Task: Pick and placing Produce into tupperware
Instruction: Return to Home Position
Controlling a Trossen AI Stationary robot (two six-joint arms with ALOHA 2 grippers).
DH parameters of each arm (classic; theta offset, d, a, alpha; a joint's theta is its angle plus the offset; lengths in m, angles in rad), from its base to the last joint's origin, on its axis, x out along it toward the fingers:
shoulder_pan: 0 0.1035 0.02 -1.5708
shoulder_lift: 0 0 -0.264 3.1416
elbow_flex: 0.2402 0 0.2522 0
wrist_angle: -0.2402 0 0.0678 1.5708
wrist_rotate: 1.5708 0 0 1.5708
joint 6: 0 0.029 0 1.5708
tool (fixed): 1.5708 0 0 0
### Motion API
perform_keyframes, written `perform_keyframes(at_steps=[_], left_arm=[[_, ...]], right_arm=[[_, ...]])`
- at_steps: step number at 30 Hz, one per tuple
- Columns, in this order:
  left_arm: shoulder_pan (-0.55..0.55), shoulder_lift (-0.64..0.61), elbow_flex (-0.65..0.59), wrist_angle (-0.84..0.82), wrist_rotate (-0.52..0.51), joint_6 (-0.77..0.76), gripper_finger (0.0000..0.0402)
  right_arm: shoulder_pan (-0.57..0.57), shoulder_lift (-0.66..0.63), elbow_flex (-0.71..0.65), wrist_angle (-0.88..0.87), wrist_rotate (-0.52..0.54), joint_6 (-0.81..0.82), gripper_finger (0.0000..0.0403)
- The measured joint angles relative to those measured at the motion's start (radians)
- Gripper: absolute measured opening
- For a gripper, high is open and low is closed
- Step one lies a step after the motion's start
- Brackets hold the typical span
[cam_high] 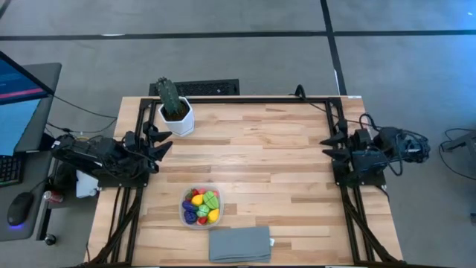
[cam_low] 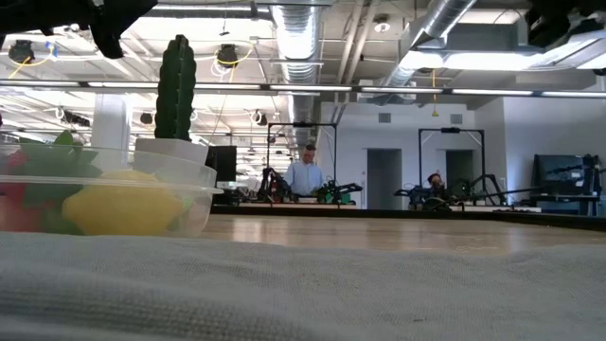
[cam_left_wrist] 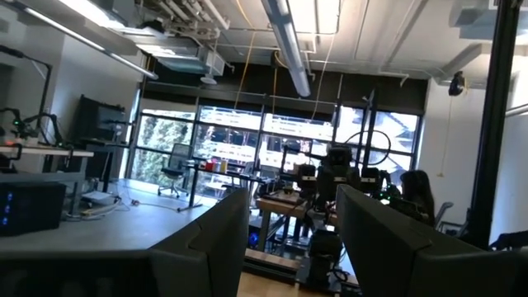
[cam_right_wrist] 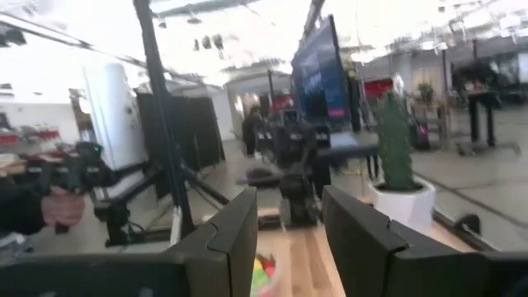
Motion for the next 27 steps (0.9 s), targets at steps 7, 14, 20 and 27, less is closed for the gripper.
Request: perform_keyframes(at_steps=[7,14,20,27], left_arm=[[0.0,0.0,0.0,-0.007,-0.012,0.001,0.0174],[0.0,0.0,0.0,-0.007,-0.025,0.001,0.0174],[0.0,0.0,0.0,-0.007,-0.007,-0.012,0.0174],[0.001,0.0,0.0,-0.01,0.013,-0.025,0.0174]], right_arm=[[0.0,-0.033,-0.145,0.151,-0.02,0.011,0.0159],[-0.025,-0.035,-0.244,0.304,-0.087,0.073,0.0159],[-0.067,-0.035,-0.367,0.514,-0.106,0.077,0.0159],[-0.11,-0.033,-0.434,0.569,-0.16,0.151,0.0159]])
